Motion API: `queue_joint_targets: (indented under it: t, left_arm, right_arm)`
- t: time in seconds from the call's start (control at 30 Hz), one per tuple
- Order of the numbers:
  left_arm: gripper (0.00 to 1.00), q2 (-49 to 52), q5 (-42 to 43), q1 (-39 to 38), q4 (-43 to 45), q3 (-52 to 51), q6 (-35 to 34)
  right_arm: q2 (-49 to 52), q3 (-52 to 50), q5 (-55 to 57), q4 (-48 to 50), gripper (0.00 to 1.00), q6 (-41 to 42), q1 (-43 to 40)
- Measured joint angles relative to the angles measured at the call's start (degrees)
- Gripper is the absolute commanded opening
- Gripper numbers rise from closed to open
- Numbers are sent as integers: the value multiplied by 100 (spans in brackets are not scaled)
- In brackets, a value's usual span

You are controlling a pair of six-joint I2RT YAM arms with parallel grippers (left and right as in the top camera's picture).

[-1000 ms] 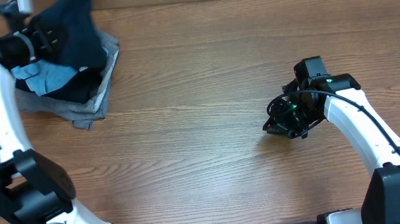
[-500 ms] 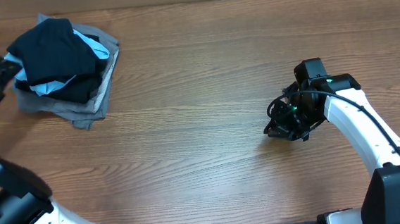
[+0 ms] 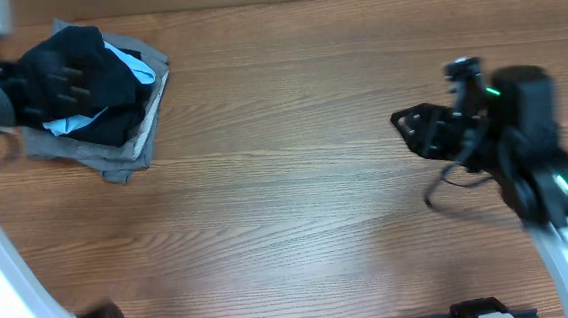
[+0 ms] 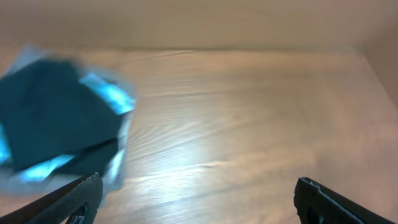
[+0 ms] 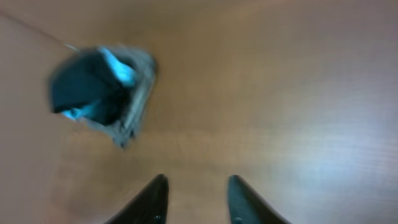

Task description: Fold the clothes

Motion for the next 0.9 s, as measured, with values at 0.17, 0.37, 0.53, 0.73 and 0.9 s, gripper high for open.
queue_joint_targets:
  t: [0.17,0.37,0.53,0.73,0.9]
  left_arm:
    - [100,-994,-1224,-1982,-280,57,-205]
    - [100,-1661,-2704,-3622,-721,87,-866]
    - [100,-1825,-3222,-3895,-732,74,-1084]
    - [100,-1810,-3392,-3895,-732,50,-1145]
    - [100,-1786,-3436,-3895,-732,37,-1189]
  right_arm:
    - [-1069,140,192,199,87,-90,0]
    - [-1504,140,299,74,100,-85,0]
    - [-1488,140,308,-201,100,-81,0]
    - [-1488,138,308,-247,100,-87,0]
    - [-1488,138,310,-249,100,-85,0]
